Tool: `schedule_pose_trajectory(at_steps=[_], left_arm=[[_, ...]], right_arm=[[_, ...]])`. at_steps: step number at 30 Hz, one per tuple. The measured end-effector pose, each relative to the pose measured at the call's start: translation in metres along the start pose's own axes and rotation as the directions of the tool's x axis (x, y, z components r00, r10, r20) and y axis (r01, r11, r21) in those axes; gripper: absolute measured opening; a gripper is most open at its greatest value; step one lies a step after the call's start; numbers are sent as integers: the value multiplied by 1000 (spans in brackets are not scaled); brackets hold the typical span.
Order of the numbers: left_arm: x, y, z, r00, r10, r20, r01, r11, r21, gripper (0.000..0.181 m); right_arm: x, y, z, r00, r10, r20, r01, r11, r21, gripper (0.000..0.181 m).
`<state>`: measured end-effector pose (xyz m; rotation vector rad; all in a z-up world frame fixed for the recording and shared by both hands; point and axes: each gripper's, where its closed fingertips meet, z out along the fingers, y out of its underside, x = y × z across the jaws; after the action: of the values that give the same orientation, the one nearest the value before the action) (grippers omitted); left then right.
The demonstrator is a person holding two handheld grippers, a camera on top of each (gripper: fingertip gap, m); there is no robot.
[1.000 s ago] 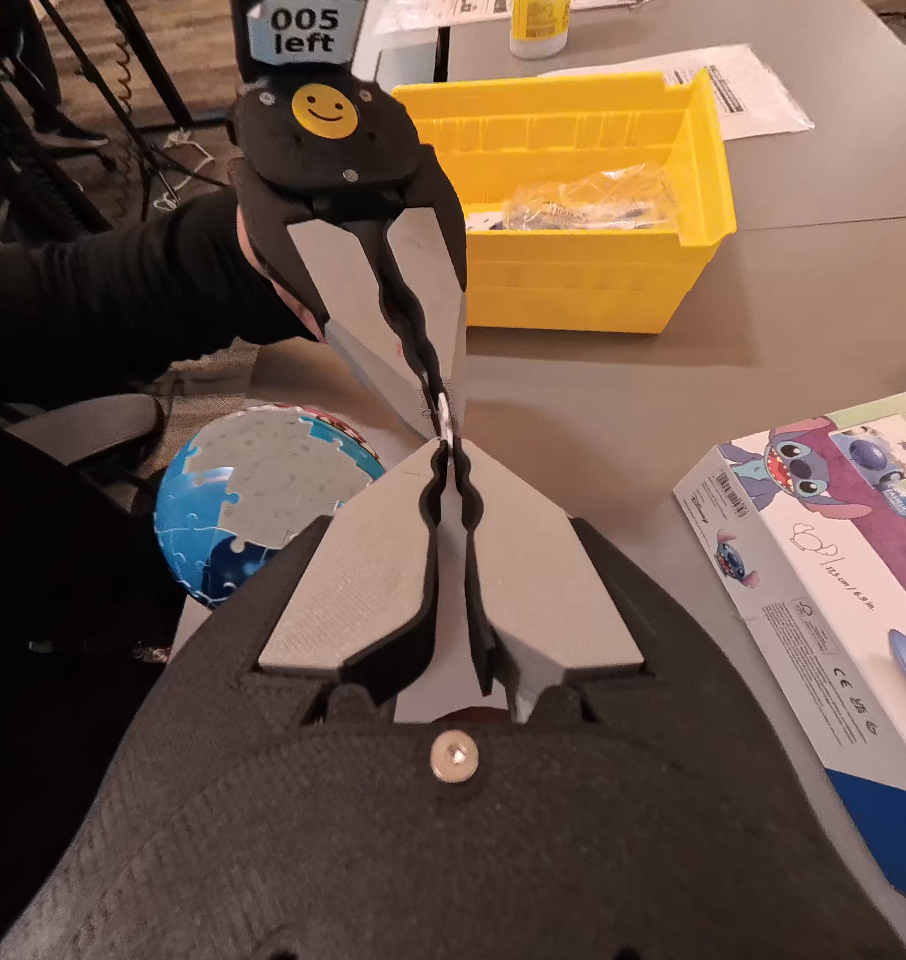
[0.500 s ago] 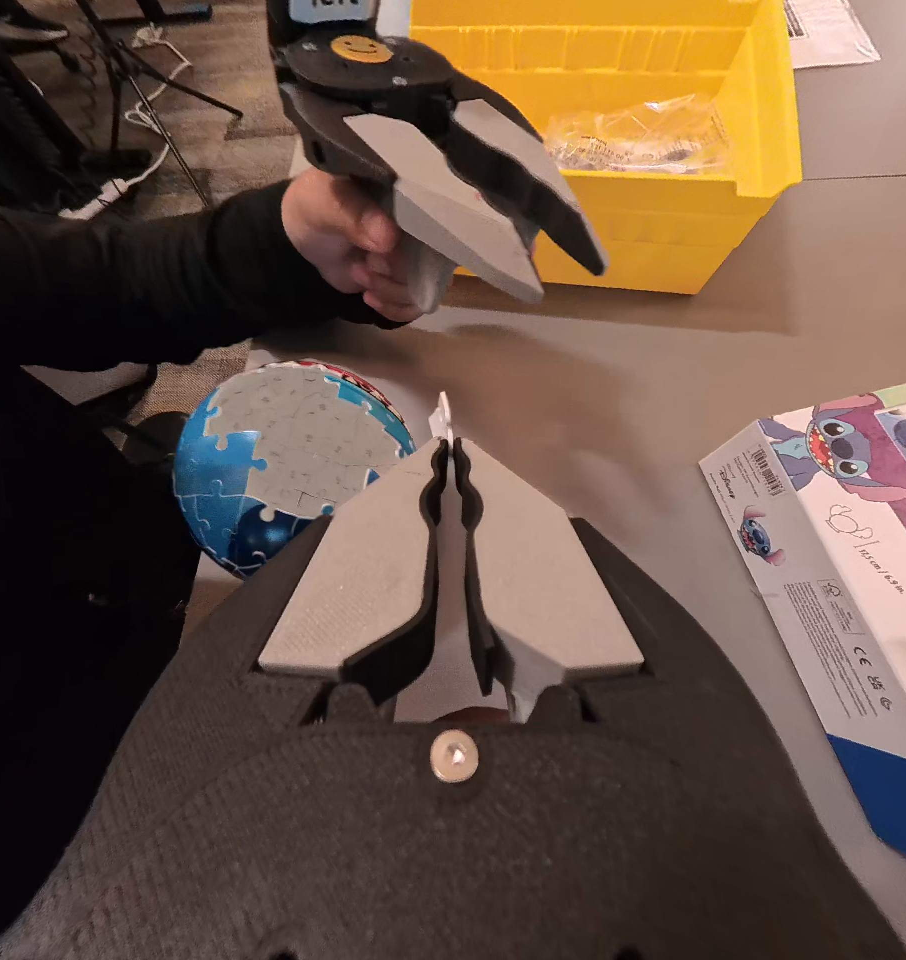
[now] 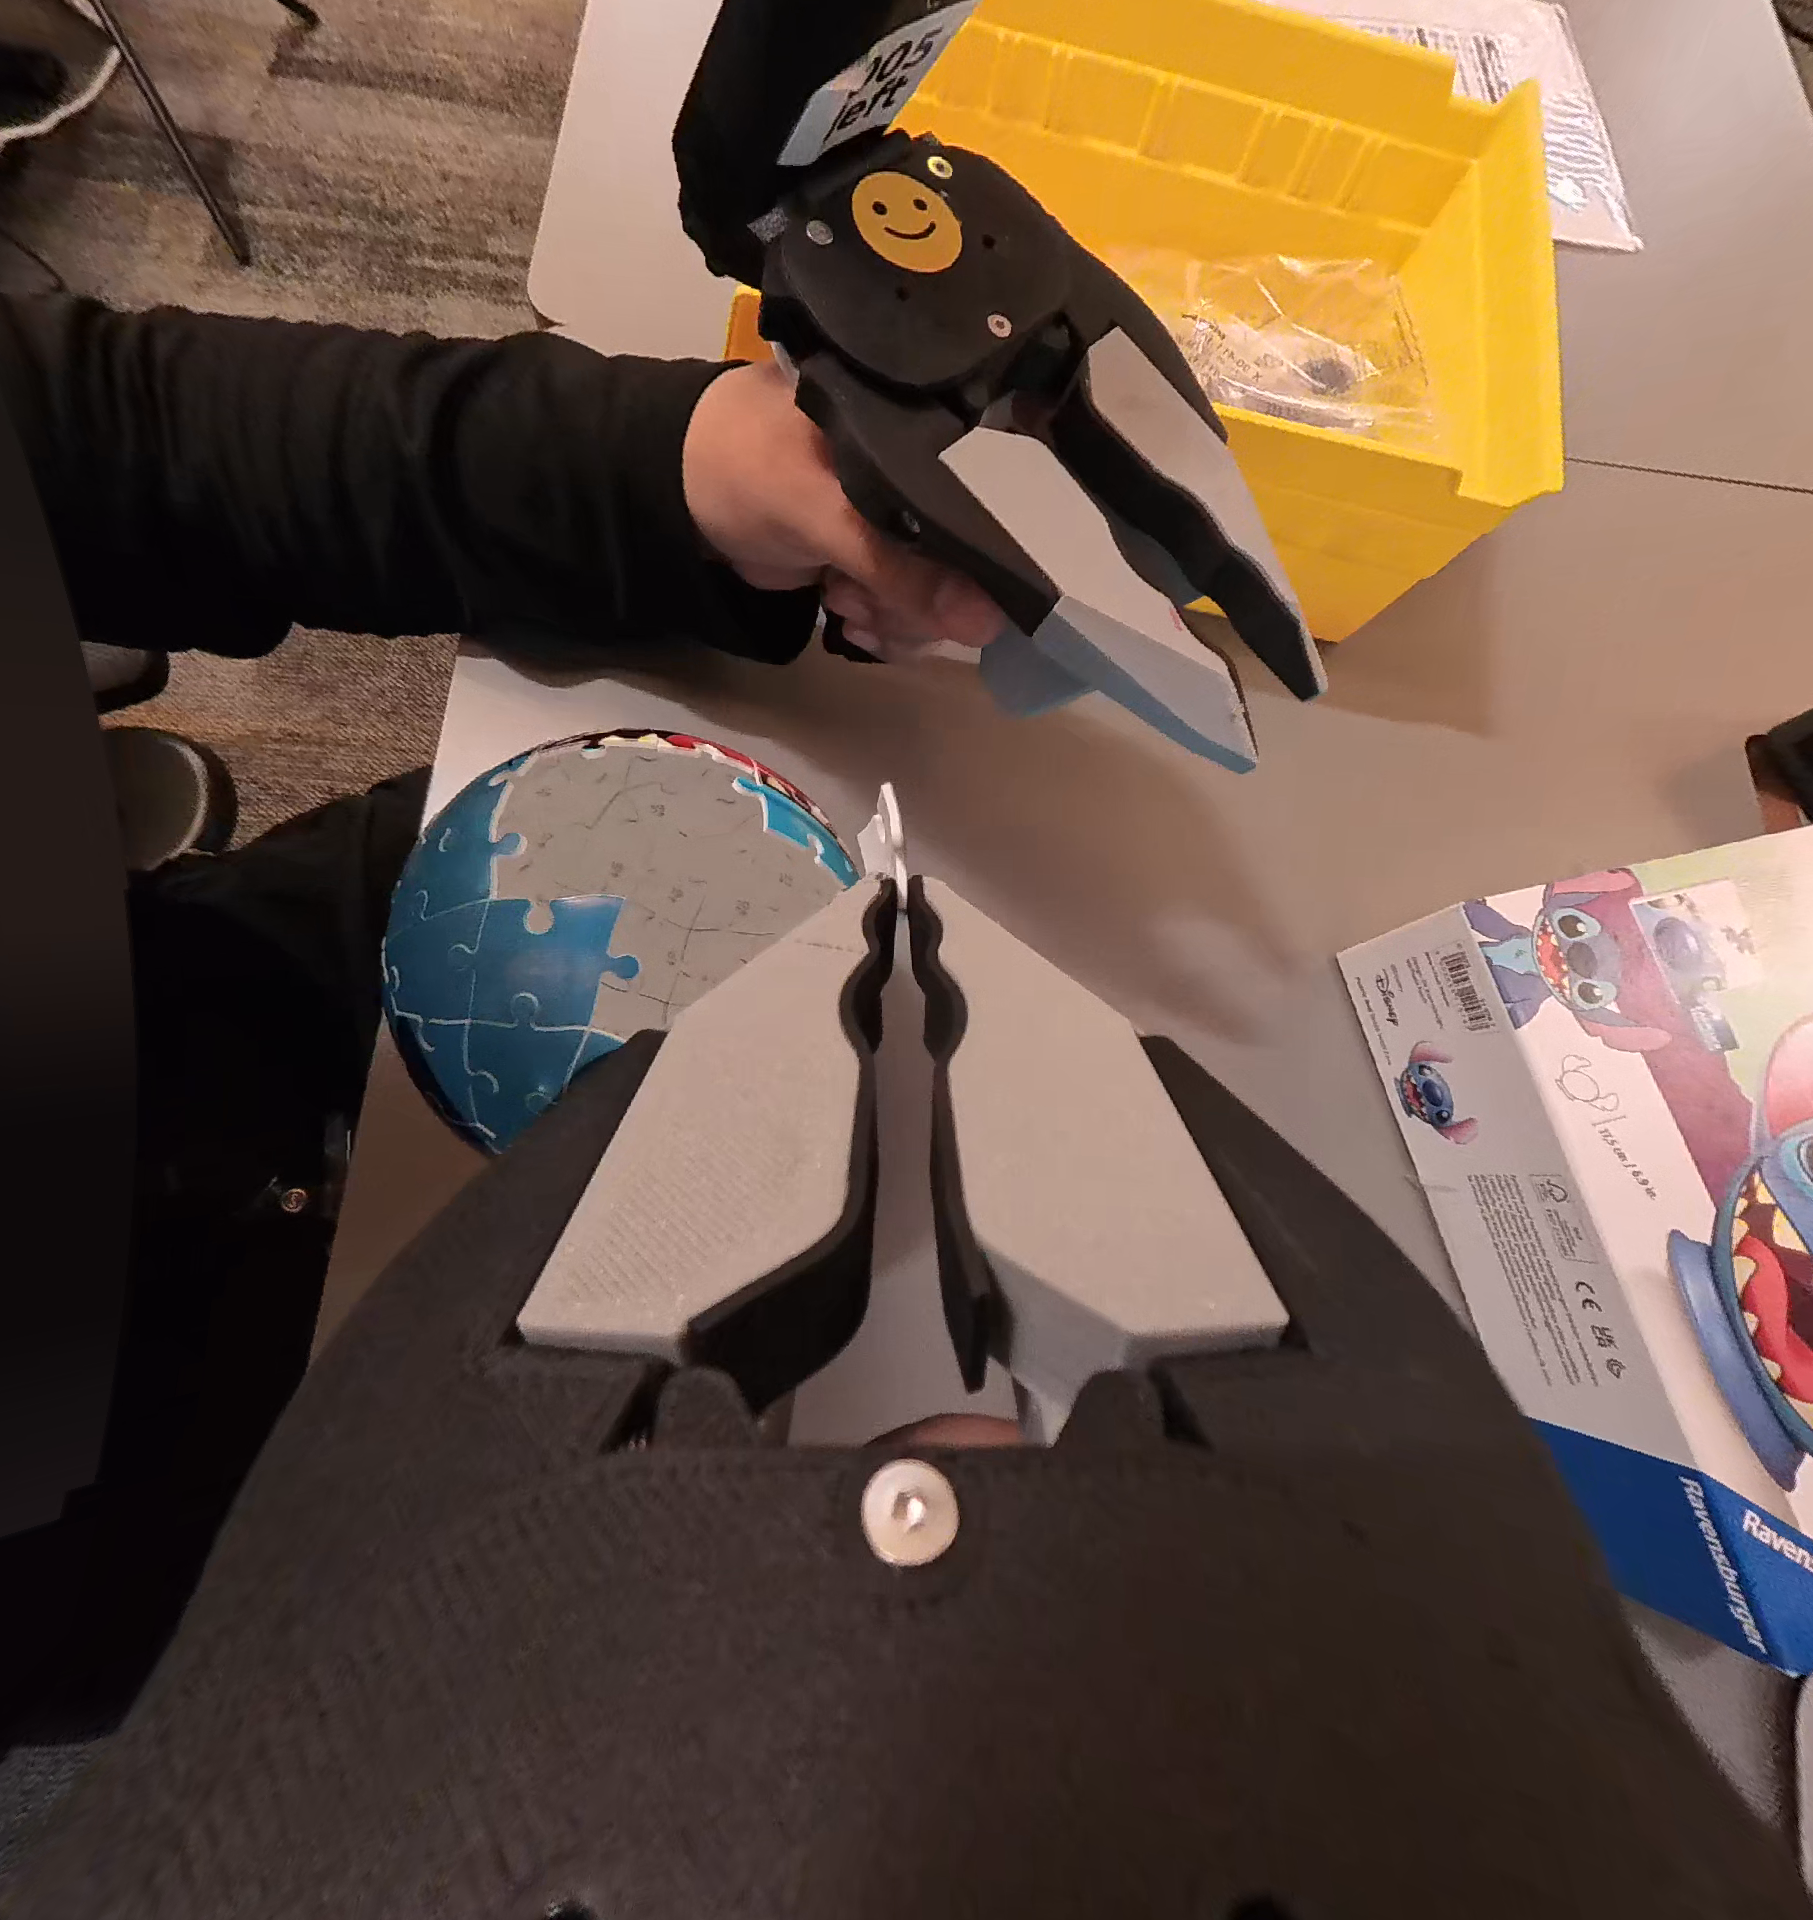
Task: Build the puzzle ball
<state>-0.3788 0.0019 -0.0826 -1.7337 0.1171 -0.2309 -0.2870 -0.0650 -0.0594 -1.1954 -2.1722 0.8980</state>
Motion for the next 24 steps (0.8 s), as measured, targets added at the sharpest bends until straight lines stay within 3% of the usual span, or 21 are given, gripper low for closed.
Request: schedule_pose_trajectory(at_steps=[12, 24], left_arm=[[-8, 16, 7, 1000, 11, 27, -10, 998, -60, 23], [-11, 15, 6, 999, 21, 45, -19, 998, -54, 20]], right_arm=[[-1, -2, -4, 1000, -16, -8, 17, 1000, 9, 0], [-6, -2, -1, 1000, -19, 15, 19, 1000, 7, 0]])
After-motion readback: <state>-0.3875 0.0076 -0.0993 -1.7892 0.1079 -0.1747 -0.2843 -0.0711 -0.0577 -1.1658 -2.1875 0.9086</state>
